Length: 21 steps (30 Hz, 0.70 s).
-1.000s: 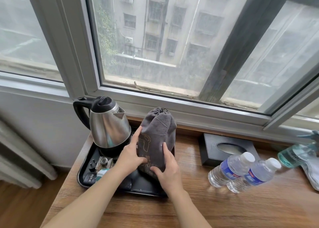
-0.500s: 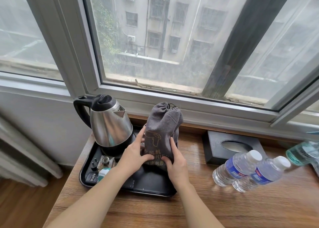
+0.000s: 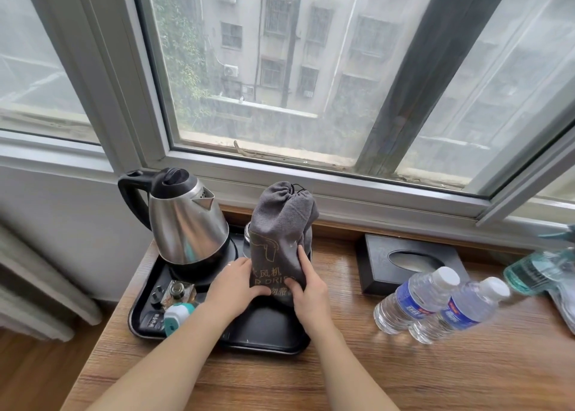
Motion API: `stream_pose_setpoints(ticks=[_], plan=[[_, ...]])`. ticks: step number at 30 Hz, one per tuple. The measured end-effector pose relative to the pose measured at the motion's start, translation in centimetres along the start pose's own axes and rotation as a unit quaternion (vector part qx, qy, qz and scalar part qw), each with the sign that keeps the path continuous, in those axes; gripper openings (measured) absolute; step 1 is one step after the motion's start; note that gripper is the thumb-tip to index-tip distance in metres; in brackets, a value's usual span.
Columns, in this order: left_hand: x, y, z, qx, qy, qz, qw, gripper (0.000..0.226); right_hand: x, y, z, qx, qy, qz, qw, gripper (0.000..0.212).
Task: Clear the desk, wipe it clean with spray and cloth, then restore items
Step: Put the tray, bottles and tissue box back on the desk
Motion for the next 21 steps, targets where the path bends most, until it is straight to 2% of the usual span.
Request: stream_pose_setpoints(ticks=[3, 7, 14, 21], plan=[[-0.2, 0.0, -0.1, -0.013, 0.002, -0.014, 1.0, 0.055, 0.0, 0.0, 0.2, 0.002, 0.002, -0.002, 1.0, 0.076], [-0.3, 0.5, -0.2, -0.021, 0.008, 0.004, 1.0, 0.058, -0.3, 0.7, 0.3, 0.009, -0.001, -0.02, 1.0, 0.078], [-2.3, 1.4, -0.7, -0.044, 0.028, -0.004, 0.999, 0.046, -0.3, 2.4, 1.6, 0.002, 0.044, -0.024, 0.999, 0.078], [-3.0, 2.1, 0.4, -0.055, 0.031, 0.01, 0.998, 0.067, 0.0, 3.5, 2.5, -0.014, 0.056, -0.041, 0.997, 0.081]])
Point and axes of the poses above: each hand's wrist, its own y-axis away from the middle knuckle, its own x-axis out of the palm, z = x × y, the point moved 9 cm from there along -y, towards the middle knuckle, and after that the axes turned 7 degrees about -z, right-handed, at the moved point
